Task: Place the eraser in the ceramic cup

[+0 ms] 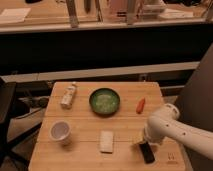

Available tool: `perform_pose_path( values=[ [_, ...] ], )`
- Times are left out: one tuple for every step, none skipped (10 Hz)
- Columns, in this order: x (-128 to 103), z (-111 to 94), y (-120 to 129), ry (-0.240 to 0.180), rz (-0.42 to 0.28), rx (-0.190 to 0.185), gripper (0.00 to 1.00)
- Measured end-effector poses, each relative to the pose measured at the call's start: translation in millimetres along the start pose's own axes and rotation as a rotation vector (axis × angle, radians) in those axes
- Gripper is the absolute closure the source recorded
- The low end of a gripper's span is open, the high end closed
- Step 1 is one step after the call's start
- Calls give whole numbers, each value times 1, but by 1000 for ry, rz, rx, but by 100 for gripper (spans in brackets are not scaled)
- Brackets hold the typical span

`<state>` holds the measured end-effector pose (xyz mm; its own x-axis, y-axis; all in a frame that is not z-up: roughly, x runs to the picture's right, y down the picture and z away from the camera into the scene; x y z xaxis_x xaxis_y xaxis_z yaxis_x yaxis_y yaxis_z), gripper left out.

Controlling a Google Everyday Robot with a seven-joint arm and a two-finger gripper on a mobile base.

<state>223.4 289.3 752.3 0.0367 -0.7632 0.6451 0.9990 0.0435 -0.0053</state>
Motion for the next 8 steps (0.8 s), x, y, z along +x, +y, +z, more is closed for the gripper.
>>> perform_pose_path(
  values=[
    [-1, 9, -1, -12, -6, -7, 20],
    [-2, 19, -4, -26, -12, -10, 20],
    [-2, 24, -4, -36, -11, -9, 21],
    [-5, 33, -3, -44, -2, -17, 26],
    [-5, 38, -4, -34, 10, -24, 38],
    [-5, 38, -3, -23, 17, -22, 50],
    [-4, 36, -3, -21, 17, -24, 58],
    [-4, 34, -3, -22, 16, -24, 67]
  ],
)
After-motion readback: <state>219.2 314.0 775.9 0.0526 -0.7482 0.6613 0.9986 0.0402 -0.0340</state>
